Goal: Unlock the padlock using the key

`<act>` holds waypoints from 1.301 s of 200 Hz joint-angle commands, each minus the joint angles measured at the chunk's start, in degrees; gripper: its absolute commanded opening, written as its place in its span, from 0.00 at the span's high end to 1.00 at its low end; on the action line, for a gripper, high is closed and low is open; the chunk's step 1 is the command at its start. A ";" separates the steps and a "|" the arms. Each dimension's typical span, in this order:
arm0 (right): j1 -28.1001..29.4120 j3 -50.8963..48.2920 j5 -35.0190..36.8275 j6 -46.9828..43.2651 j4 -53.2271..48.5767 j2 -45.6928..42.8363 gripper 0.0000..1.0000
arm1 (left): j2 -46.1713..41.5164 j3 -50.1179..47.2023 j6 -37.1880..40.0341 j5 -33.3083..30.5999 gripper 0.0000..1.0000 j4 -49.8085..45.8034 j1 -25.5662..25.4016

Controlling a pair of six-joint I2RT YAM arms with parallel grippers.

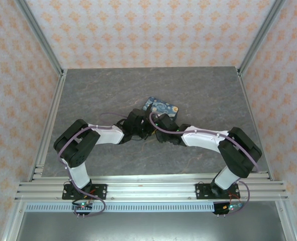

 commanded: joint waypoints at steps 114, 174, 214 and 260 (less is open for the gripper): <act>0.74 -2.54 8.36 4.41 11.89 -2.81 0.94 | 0.53 -0.59 -2.45 3.44 1.00 3.59 -0.76; 0.74 -2.47 0.23 7.33 11.71 -4.99 0.69 | 1.49 -0.94 -1.98 2.33 1.00 4.04 -0.76; -0.02 -8.47 -0.47 11.29 12.16 -11.44 0.48 | 1.60 -1.29 -0.64 0.45 0.98 2.84 -0.69; -1.63 -16.10 -3.39 21.36 17.60 -18.71 0.35 | 0.50 -2.29 1.82 -1.24 0.73 0.38 -0.68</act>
